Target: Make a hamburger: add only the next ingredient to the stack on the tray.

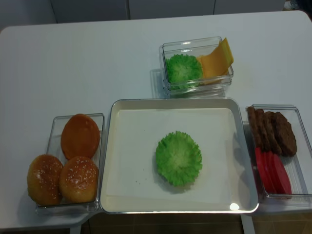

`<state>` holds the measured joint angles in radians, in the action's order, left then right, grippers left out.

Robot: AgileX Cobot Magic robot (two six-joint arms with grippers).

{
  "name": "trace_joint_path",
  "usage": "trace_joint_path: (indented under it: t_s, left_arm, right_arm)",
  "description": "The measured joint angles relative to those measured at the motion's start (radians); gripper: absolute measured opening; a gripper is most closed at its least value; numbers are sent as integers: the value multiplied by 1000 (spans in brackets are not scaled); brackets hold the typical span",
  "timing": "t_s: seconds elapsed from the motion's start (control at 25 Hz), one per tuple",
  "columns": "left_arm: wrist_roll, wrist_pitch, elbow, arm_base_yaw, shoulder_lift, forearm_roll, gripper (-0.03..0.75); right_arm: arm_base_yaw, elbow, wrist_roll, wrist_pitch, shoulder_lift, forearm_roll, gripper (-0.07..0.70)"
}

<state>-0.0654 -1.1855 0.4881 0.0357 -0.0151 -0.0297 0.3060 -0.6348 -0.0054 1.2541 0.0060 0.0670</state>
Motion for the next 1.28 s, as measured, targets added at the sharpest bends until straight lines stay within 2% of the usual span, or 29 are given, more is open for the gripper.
trace_joint_path:
  t_s: [0.24,0.48,1.16,1.28]
  left_arm:
    - [0,0,0,0,-1,0,422]
    - [0,0,0,0,-1,0,422]
    - [0,0,0,0,-1,0,422]
    - [0,0,0,0,-1,0,422]
  right_arm:
    - [0,75,0,-27,-25,4,407]
    - [0,151,0,-83,-25,-2,407]
    - [0,158,5,-97,-25,-12,407]
    - [-53,158,5,-97,-25,-10,407]
